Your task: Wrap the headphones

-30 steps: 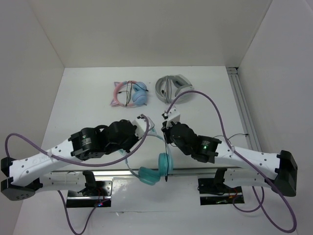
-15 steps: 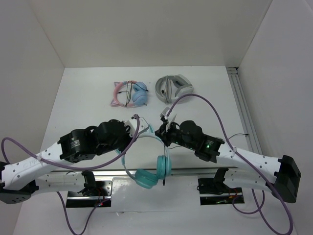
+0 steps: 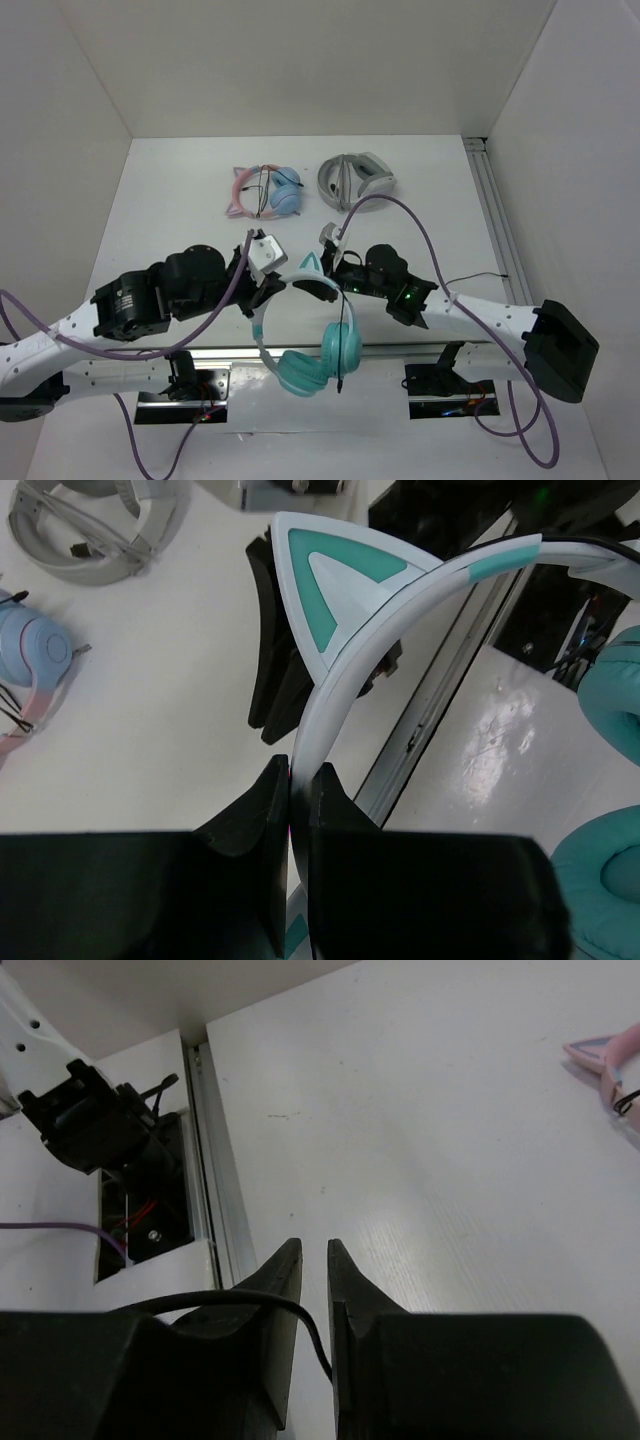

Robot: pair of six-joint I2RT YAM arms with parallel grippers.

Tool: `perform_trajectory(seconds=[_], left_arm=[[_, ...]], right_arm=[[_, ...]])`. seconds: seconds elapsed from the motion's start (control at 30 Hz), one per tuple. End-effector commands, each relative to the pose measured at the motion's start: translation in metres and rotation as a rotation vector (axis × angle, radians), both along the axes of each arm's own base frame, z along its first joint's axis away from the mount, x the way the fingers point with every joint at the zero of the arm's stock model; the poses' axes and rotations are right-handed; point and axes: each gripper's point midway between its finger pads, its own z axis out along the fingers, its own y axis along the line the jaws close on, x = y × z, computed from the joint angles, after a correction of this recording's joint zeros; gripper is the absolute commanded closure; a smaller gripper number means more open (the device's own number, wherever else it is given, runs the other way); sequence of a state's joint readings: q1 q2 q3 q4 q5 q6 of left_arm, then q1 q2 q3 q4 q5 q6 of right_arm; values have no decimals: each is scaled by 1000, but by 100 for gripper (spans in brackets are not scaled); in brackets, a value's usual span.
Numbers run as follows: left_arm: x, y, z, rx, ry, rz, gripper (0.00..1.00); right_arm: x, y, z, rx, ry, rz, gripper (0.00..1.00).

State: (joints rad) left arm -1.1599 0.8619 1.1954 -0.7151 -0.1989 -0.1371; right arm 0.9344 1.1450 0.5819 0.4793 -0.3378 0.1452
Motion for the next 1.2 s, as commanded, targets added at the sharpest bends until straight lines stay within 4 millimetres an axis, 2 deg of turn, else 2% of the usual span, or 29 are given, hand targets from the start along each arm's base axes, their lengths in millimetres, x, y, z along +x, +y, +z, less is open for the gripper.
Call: perform_trajectory(seconds=[0.0,0.03,0.1,0.13,0.17,0.27,0.47,0.67,0.73,0.77,0.8,0.93,1.0,1.07,1.1,1.17], left_arm=[[-7,-17,74,-311,-39,-29,100],[-8,-16,80,-334,-49,-30,100],[-5,-14,79,-353,-42,1,100],[-3,-10,84,-371,-55,16,100],[0,-8,84,-376,-52,43,100],[4,-5,93,-420,-53,82,100],[22,20,117,-559,-56,266,100],[43,56,141,-733,-30,523,100],[53,61,140,-749,-26,607,100],[55,64,145,-780,-12,638,100],[55,69,146,-790,-4,664,100],[70,84,139,-798,-1,837,100],[75,87,141,-789,-19,884,100],[79,101,149,-788,-57,961,100],[82,101,150,-768,-75,978,100],[84,115,158,-757,-120,1045,100]], right_arm=[[6,2,7,78,-16,20,75],[9,2,8,85,-22,20,75],[11,2,11,110,-10,29,75],[10,3,4,99,-1,40,75],[13,2,7,111,-1,32,74],[12,7,-4,112,25,50,74],[12,14,-25,122,72,67,74],[10,19,-45,142,117,90,74],[9,20,-48,151,139,90,76],[6,23,-47,161,131,103,78],[5,22,-54,151,140,102,83],[-14,31,-61,147,154,158,84],[-25,34,-66,144,157,185,88],[-36,35,-75,128,172,189,91],[-40,35,-79,120,178,190,91],[-52,35,-84,107,176,192,99]])
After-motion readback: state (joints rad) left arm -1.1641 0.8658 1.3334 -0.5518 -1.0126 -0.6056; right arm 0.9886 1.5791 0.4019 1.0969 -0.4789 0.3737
